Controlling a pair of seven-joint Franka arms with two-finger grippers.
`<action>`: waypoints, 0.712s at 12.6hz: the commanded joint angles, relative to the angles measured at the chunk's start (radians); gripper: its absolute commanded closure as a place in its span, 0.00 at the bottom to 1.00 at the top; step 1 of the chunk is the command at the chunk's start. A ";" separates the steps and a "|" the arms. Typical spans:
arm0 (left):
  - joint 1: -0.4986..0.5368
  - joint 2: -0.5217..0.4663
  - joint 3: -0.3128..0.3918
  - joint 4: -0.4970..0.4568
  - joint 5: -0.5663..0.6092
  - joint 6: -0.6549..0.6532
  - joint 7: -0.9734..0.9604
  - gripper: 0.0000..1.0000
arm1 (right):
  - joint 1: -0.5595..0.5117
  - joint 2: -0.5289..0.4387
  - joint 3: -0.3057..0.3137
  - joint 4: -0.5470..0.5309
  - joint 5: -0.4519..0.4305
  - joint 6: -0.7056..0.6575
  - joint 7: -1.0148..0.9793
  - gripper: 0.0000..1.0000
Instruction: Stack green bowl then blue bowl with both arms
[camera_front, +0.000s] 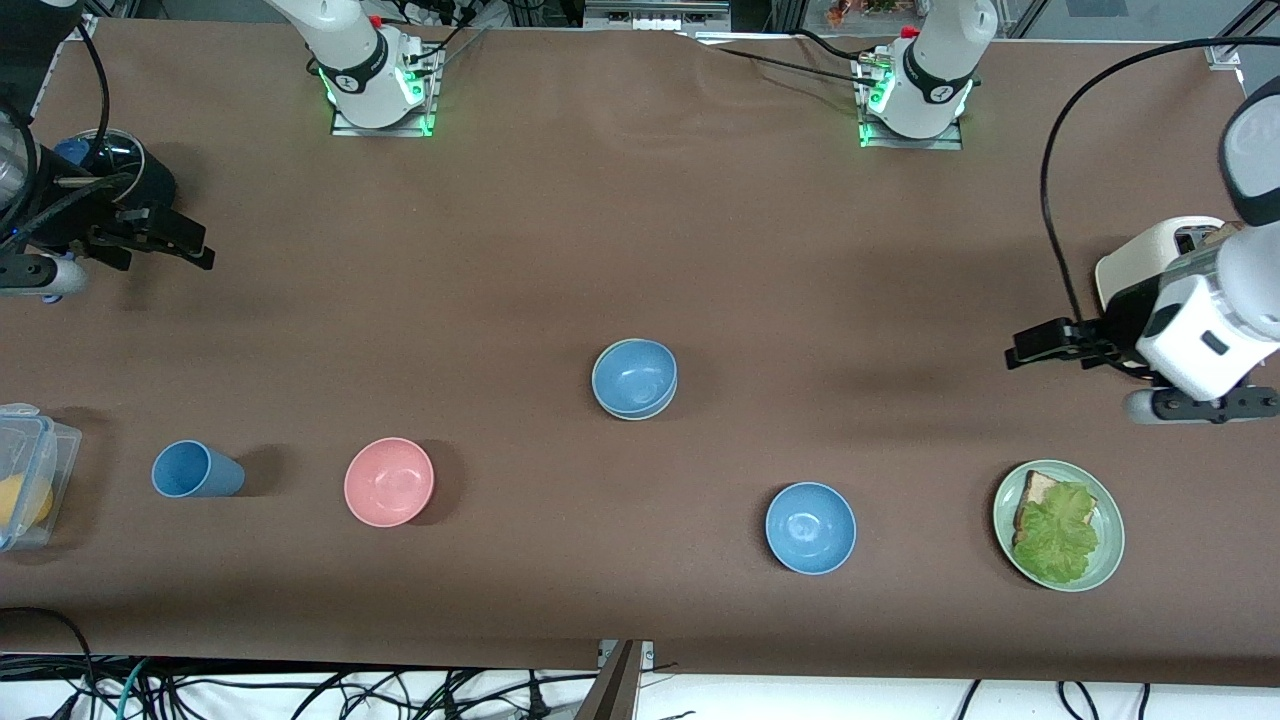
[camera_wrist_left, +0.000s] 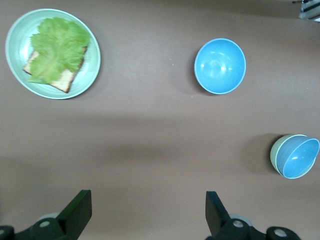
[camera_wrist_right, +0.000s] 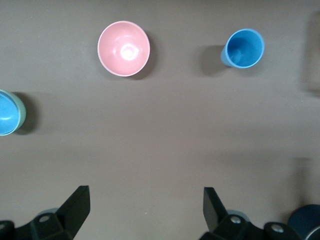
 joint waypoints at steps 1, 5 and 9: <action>0.040 -0.072 -0.025 -0.050 0.067 -0.053 0.022 0.00 | -0.001 -0.020 0.004 -0.009 -0.033 0.005 -0.001 0.00; 0.040 -0.137 -0.028 -0.128 0.130 -0.074 0.074 0.00 | -0.001 -0.026 0.004 -0.014 -0.035 -0.007 -0.001 0.00; 0.034 -0.135 -0.026 -0.133 0.130 -0.074 0.077 0.00 | -0.001 -0.063 0.004 -0.083 -0.024 0.009 0.005 0.00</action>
